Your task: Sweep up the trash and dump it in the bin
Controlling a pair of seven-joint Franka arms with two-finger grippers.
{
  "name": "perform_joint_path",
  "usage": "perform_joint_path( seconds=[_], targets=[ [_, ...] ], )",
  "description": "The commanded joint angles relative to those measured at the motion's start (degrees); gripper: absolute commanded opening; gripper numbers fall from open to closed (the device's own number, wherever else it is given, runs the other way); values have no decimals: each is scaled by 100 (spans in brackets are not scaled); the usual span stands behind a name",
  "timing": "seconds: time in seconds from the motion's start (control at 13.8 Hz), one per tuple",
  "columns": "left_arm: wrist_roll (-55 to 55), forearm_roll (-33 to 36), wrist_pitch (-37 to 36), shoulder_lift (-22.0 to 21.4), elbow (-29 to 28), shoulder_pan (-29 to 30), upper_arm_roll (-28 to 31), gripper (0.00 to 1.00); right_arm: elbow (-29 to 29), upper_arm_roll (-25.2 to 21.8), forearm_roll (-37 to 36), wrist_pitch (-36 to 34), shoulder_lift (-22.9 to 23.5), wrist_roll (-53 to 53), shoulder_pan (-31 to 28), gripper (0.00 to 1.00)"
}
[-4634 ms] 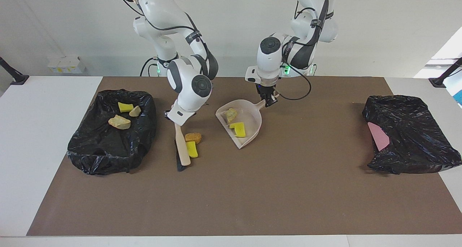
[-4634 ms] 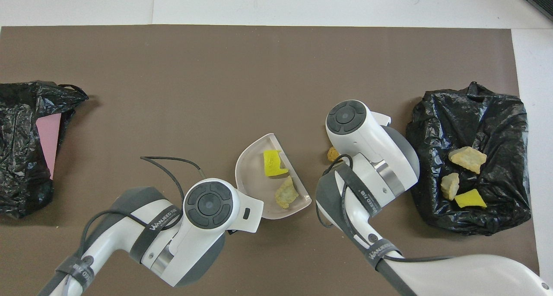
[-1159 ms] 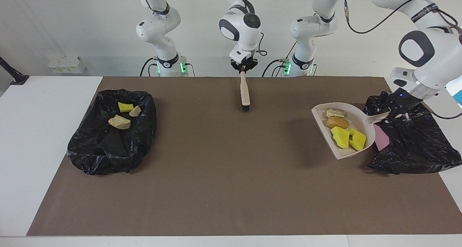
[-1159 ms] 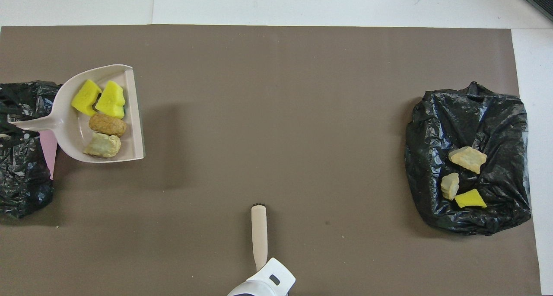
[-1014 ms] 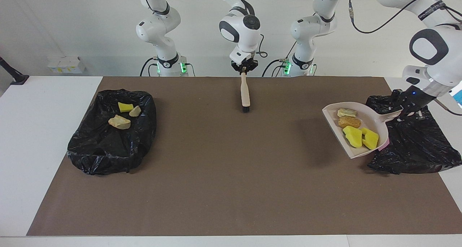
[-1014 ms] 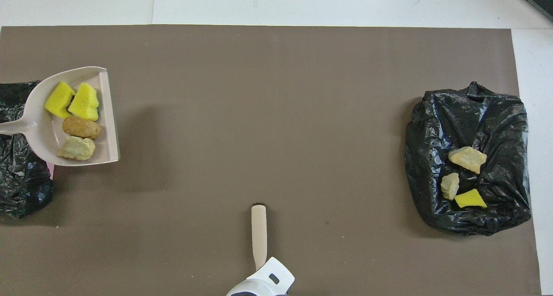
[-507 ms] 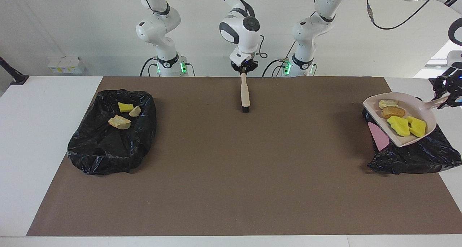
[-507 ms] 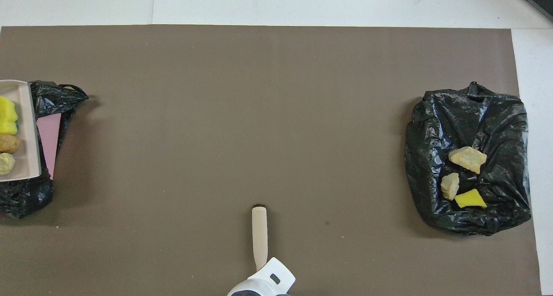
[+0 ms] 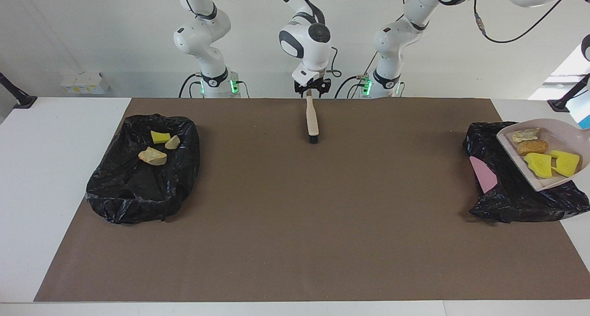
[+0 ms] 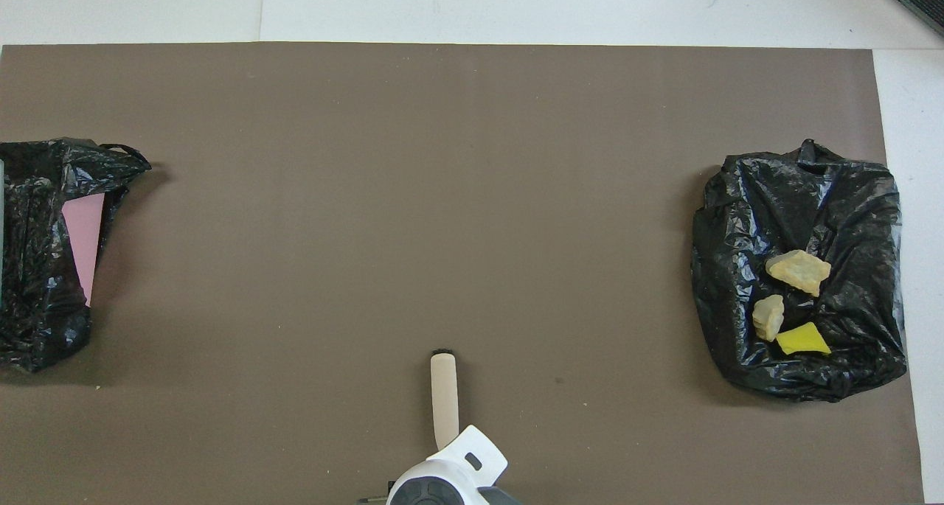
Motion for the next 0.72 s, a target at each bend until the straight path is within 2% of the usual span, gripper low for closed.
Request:
perform_joint_path(
  seconds=[0.0, 0.22, 0.43, 0.65],
  targets=[
    [-441, 851, 423, -90, -434, -215, 50, 0, 157, 9, 20, -7, -142, -439, -523, 100],
    [-1178, 1975, 189, -363, -839, -741, 59, 0, 445, 0, 20, -147, -486, -915, -1375, 100],
    [-1673, 2899, 64, -504, -999, -813, 59, 0, 1550, 9, 20, -945, -373, -1468, -2333, 100],
    [-1788, 3472, 99, -600, -972, -813, 59, 0, 2255, 0, 11, -1316, -337, -1952, -3037, 100]
  ],
)
